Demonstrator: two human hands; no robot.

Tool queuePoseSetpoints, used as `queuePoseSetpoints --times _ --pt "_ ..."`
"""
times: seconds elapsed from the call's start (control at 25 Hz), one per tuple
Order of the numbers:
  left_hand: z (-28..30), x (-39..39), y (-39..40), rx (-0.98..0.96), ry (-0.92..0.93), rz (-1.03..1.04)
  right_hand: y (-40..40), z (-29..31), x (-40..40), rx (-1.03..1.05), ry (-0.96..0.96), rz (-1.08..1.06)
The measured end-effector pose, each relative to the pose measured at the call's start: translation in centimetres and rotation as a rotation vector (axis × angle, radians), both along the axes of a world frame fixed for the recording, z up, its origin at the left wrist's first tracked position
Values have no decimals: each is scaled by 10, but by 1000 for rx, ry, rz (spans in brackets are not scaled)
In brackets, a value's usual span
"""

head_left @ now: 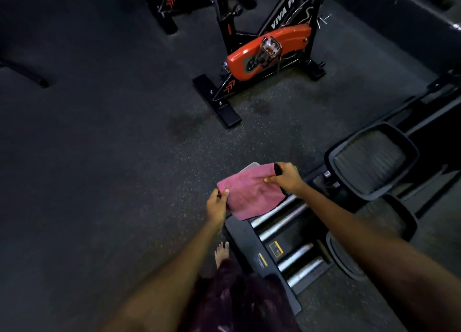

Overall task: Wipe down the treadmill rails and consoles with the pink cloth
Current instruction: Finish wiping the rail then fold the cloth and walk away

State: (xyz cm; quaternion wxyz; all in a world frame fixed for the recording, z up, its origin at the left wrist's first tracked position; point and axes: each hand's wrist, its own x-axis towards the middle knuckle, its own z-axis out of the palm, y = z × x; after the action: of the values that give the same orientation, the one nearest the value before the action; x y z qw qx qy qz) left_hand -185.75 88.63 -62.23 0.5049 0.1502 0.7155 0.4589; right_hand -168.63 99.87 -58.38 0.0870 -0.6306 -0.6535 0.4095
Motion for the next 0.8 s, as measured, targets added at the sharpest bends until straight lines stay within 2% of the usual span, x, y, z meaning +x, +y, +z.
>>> queuePoseSetpoints --times 0.16,0.36,0.6,0.8 --pt "-88 2 58 -65 -157 56 62 -79 0 -19 -58 4" --pt "-204 7 117 -71 -247 95 131 -202 4 -78 -74 94" --pt "-360 2 172 -207 -281 91 199 -364 -7 -168 -111 164" --pt "-462 4 204 -358 -223 34 230 -467 -15 -202 -207 168"
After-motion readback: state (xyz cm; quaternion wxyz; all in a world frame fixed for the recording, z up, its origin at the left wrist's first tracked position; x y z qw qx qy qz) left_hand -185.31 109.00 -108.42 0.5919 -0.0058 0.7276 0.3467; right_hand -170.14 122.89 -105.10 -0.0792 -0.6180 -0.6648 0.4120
